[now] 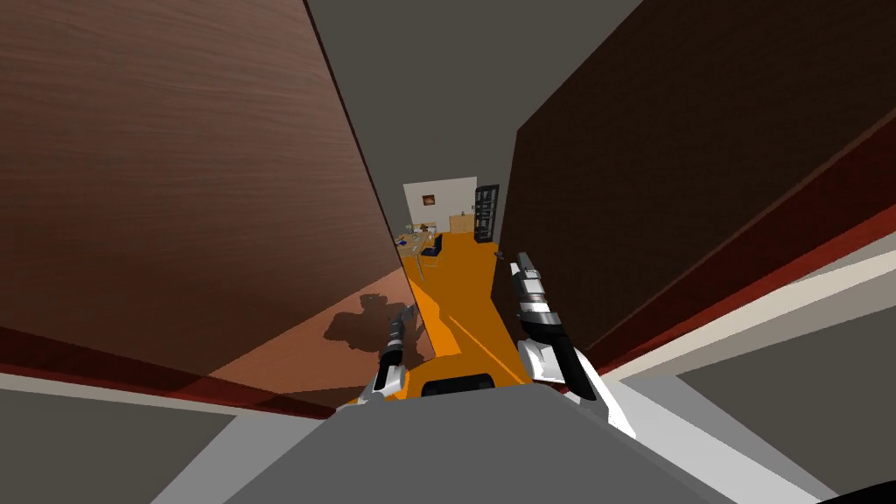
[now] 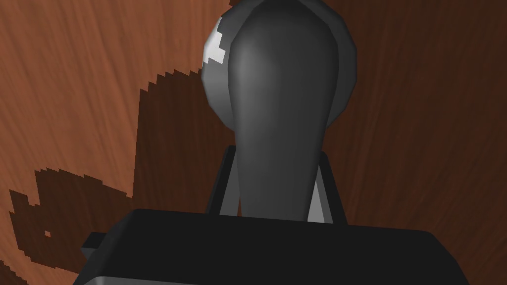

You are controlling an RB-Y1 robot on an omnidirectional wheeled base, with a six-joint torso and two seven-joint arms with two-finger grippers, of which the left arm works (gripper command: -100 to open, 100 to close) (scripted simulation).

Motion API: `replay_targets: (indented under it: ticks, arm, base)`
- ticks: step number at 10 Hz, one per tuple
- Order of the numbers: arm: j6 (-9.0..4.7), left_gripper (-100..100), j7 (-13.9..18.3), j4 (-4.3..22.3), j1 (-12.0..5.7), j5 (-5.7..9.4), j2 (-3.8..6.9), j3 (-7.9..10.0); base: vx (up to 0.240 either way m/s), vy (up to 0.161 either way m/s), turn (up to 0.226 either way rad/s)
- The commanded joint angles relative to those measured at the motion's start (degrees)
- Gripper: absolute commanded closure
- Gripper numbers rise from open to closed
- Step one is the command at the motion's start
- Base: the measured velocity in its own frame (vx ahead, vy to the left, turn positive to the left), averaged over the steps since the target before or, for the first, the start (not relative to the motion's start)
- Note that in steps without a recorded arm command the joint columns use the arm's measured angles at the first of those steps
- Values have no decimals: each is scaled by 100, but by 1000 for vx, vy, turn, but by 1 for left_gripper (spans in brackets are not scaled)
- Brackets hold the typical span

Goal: Push the door open

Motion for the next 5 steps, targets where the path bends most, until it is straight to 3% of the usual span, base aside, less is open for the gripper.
replay_targets:
  ticks: [1,5]
  arm:
    - [19,100,-33,-149,103,73,95,158]
    - [15,100,-106,-128,103,197,114,396]
  base:
    - [220,-77,76]
    - [167,-61,65]
